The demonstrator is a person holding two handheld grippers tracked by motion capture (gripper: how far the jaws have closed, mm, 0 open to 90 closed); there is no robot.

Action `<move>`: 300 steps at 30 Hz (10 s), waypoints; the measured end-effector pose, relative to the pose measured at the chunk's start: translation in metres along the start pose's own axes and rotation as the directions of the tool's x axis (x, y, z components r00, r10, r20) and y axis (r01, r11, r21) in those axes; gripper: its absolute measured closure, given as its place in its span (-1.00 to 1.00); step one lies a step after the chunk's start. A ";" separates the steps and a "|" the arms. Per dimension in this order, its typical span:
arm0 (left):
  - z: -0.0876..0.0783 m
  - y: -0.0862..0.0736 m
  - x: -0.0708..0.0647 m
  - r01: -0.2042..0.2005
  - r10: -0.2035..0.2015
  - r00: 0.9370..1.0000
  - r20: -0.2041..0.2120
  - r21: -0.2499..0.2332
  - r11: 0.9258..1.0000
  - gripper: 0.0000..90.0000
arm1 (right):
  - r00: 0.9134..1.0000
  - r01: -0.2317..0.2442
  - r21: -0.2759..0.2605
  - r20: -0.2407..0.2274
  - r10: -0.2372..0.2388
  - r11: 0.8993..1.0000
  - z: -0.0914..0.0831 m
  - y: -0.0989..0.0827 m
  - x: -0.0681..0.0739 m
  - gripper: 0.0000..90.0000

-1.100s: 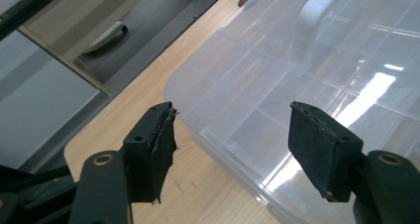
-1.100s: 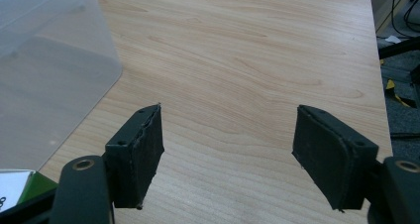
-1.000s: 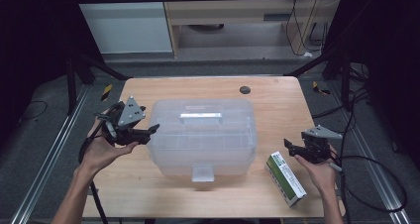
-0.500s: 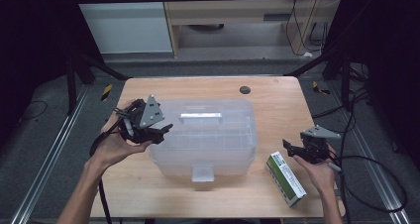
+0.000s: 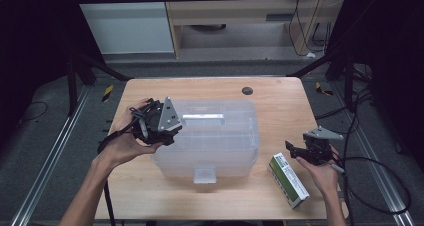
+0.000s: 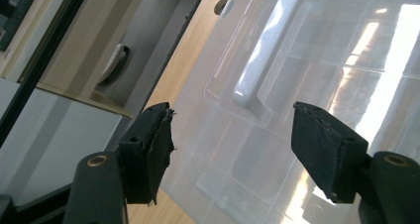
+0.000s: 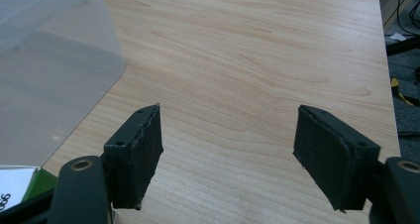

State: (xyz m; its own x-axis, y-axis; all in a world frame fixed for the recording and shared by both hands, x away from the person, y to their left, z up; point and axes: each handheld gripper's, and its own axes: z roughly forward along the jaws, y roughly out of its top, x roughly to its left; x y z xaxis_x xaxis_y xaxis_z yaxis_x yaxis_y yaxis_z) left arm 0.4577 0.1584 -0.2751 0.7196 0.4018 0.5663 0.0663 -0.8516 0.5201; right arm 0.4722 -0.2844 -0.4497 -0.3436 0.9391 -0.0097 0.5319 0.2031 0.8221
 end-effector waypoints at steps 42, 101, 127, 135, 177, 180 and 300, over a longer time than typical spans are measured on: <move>0.038 0.032 -0.016 -0.221 0.224 0.975 -0.010 0.120 0.968 -0.04 | 1.000 0.003 0.022 -0.004 -0.003 1.000 0.004 -0.003 -0.002 -0.40; 0.056 0.048 -0.025 -0.379 0.386 0.922 0.001 0.194 0.905 0.63 | 0.999 0.008 0.030 -0.032 -0.007 1.000 0.002 -0.002 -0.001 -0.30; 0.056 0.051 -0.021 -0.395 0.396 0.917 0.035 0.204 0.896 0.66 | 0.997 0.027 -0.019 -0.071 -0.029 0.999 -0.016 0.015 0.010 -0.24; 0.056 0.052 -0.020 -0.399 0.400 0.916 0.042 0.212 0.892 0.66 | 0.996 0.042 -0.027 -0.082 -0.044 0.999 -0.019 0.019 0.015 -0.22; 0.058 0.059 -0.004 -0.379 0.384 0.923 0.017 0.207 0.902 0.65 | 0.954 0.143 -0.054 -0.257 -0.152 0.988 -0.051 0.045 0.057 0.31; 0.058 0.058 -0.002 -0.373 0.378 0.926 0.013 0.197 0.907 0.64 | 0.951 0.150 -0.053 -0.266 -0.159 0.987 -0.052 0.047 0.060 0.34; -0.021 -0.083 0.014 0.350 -0.383 0.917 -0.113 -0.232 0.907 0.00 | 0.886 0.182 -0.038 -0.427 -0.181 0.982 -0.039 0.045 0.090 1.00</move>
State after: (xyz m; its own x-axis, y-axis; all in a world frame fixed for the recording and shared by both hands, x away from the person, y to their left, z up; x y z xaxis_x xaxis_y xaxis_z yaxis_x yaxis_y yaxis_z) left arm 0.4475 0.2415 -0.2965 0.5564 0.7325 0.3923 0.1517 -0.5538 0.8187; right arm 0.4352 -0.2011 -0.3914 -0.7311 0.6769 0.0857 0.4307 0.3604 0.8274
